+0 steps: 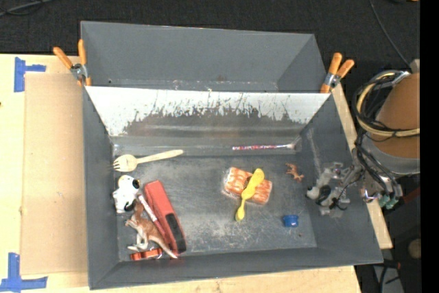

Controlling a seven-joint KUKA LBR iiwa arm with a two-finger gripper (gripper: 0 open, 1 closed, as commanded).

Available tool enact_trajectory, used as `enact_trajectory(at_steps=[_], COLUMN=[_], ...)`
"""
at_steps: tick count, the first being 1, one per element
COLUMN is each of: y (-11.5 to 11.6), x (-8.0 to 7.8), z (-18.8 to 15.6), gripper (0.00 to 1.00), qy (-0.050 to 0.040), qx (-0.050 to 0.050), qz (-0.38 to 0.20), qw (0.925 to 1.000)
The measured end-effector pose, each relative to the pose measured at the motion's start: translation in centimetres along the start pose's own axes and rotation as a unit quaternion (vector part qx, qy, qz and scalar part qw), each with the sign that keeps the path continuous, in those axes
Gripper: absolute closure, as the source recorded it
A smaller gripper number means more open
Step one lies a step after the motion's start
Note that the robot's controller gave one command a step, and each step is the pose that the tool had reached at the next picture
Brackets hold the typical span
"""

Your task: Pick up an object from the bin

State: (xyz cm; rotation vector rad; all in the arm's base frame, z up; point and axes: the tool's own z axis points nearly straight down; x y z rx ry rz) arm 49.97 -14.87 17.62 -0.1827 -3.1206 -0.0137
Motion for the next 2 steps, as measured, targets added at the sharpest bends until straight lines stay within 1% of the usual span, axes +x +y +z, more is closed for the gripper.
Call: enact_trajectory(at_steps=[1,2], y=[0.0,0.0], x=[-0.2,-0.2], z=[-3.4,-5.4], gripper=[1.0,1.0], qy=[-0.0048,-0.0059], qx=[0.001,0.001], qz=[0.0,0.0], qw=[1.0,1.0])
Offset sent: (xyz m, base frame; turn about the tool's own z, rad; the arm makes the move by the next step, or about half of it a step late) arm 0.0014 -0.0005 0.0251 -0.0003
